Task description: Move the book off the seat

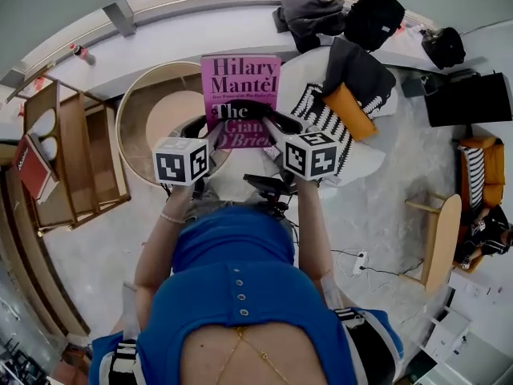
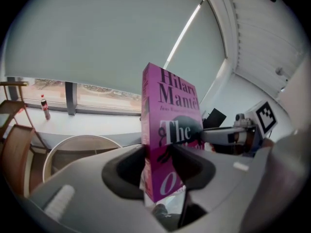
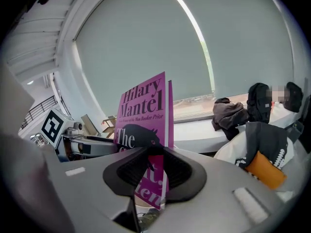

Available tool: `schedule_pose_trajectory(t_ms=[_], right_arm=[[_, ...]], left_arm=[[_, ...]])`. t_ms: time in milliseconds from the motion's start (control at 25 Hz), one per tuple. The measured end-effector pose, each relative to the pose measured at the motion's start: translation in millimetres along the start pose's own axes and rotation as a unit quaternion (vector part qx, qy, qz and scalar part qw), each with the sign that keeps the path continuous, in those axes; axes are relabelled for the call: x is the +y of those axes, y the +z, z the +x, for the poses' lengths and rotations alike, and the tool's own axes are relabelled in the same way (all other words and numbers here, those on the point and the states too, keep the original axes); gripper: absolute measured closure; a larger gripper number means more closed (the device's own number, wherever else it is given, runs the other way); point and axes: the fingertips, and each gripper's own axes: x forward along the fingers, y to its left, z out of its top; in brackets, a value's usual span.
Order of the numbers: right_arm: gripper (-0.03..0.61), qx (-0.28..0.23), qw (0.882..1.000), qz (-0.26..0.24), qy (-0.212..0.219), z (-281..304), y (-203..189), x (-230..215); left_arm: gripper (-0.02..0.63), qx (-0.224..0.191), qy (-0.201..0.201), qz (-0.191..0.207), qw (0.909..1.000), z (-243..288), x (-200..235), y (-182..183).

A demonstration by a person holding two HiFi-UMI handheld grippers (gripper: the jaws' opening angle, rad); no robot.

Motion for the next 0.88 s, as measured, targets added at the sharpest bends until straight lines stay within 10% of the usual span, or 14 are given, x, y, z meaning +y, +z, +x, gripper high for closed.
schedule_pose_trajectory(t_ms=[880], right_arm=[[0.478,0.073,0.988,-0.089,0.105,105,16,169]], left_arm=[[0.445,-0.05,0.093,-0.121,0.987,-126,147,-29]])
